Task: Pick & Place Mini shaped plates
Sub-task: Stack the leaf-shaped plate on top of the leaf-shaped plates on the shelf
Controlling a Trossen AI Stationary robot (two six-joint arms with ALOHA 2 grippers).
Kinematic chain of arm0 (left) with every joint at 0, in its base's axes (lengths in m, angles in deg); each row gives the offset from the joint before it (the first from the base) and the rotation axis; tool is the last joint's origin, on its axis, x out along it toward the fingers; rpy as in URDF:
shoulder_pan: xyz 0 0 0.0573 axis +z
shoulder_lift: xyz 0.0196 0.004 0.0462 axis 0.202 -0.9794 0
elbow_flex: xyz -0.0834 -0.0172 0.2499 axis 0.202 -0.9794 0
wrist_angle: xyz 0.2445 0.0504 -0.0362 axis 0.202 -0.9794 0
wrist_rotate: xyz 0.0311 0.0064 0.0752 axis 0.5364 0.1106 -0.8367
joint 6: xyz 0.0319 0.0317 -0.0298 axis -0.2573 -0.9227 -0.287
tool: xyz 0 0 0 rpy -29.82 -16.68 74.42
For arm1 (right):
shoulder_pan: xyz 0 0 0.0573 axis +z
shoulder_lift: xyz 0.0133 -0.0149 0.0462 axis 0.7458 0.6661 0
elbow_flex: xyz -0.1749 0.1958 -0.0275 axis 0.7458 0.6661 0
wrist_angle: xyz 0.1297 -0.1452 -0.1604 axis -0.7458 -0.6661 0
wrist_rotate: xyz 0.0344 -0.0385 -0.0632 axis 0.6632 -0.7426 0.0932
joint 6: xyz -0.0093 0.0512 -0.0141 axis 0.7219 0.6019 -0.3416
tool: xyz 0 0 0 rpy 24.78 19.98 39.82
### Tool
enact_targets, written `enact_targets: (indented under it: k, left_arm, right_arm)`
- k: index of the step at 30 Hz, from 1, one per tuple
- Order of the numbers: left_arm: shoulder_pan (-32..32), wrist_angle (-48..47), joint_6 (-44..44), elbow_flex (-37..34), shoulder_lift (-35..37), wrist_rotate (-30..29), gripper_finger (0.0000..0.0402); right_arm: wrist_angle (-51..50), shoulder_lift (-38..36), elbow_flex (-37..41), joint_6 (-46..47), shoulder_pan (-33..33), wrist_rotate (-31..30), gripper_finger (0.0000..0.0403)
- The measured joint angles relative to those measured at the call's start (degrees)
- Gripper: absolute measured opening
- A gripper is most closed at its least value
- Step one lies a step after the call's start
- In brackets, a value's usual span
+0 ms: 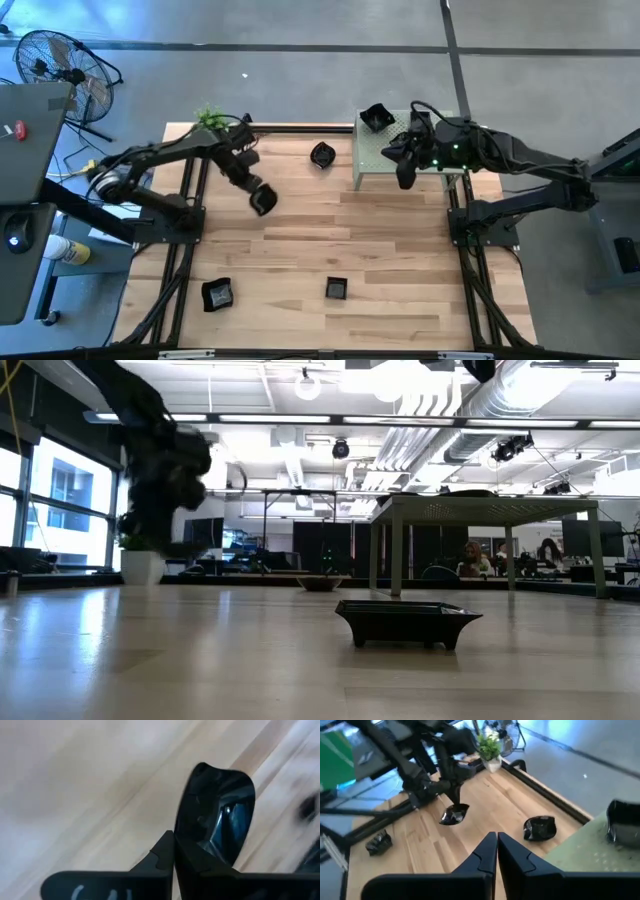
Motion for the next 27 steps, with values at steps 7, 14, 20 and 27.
enact_targets:
  k: [7, 14, 20, 27]
  left_arm:
    - [-7.93, 17.48, 26.21, 0.00, 10.50, -2.41, 0.0001]
    - [-19.19, 36.23, 47.20, 0.02, 13.11, -15.43, 0.0000]
    - [-25.71, 42.96, 53.41, 0.02, 13.11, -26.47, 0.0000]
    - [-28.30, 44.00, 54.96, 0.02, 13.11, -31.27, 0.0000]
  right_arm:
    - [1.45, 6.37, 0.00, 11.12, 4.19, -4.03, 0.0042]
    - [9.18, 15.44, 0.00, 19.71, 5.35, -3.81, 0.0101]
    - [15.20, 20.24, 0.02, 23.58, 3.61, -1.02, 0.0118]
    - [22.69, 22.97, 0.02, 23.57, 3.32, -1.38, 0.0109]
